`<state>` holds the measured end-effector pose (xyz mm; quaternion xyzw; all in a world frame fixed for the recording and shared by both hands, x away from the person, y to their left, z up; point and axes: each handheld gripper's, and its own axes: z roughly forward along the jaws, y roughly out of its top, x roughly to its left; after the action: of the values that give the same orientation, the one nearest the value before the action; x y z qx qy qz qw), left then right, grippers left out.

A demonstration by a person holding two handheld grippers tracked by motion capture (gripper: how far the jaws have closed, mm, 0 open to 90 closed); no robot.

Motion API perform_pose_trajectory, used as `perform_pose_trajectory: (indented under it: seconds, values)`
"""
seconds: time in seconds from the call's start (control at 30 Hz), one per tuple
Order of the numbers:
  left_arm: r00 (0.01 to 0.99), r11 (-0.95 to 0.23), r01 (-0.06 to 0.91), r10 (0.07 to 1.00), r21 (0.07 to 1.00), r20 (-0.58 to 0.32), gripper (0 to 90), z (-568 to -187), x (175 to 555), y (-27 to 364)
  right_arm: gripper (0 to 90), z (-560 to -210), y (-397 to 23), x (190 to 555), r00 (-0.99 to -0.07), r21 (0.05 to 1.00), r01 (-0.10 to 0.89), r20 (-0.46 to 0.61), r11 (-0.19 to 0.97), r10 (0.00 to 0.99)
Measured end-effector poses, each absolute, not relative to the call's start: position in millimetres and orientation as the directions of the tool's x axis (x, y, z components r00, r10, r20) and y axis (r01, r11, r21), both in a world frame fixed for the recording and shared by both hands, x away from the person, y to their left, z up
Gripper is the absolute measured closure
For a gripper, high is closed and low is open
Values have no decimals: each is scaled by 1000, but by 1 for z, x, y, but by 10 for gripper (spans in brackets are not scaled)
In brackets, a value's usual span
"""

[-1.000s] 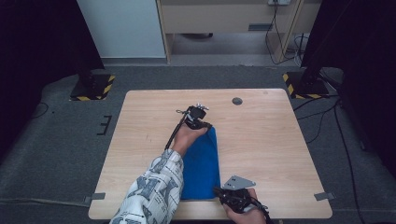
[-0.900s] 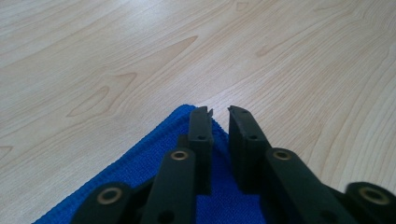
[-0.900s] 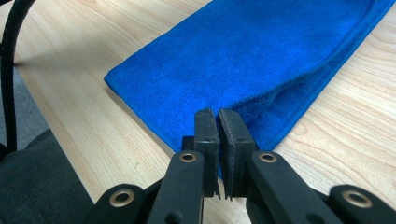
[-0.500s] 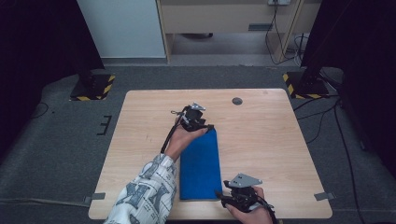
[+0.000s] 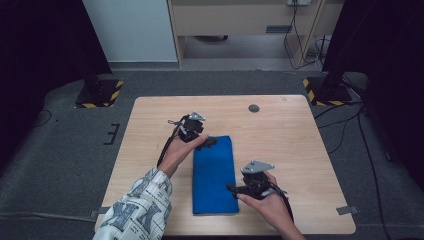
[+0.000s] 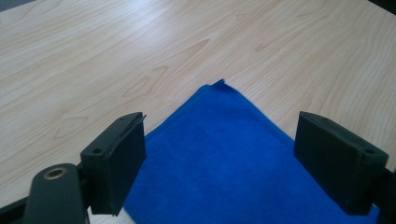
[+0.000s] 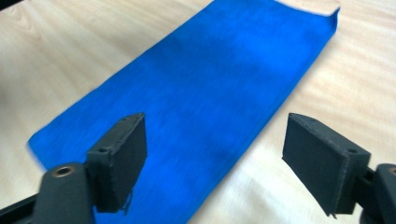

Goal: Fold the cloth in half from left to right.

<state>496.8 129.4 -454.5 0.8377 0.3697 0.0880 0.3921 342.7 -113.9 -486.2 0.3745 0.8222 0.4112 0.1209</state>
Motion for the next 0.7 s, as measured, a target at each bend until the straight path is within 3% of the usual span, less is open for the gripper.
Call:
perform_pose_trajectory:
  seconds: [0.23, 0.5, 0.7]
  values:
    - [692, -426, 577, 709, 696, -139, 136, -465, 504, 145, 183, -489, -105, 392, -685, 741, 550, 136, 385, 716]
    - [661, -408, 607, 736, 682, -148, 171, -482, 512, 156, 357, -496, -101, 443, -638, 718, 582, 111, 383, 762]
    - [653, -416, 604, 747, 680, -124, 195, -492, 517, 159, 429, -500, -99, 475, -643, 707, 578, 87, 408, 761]
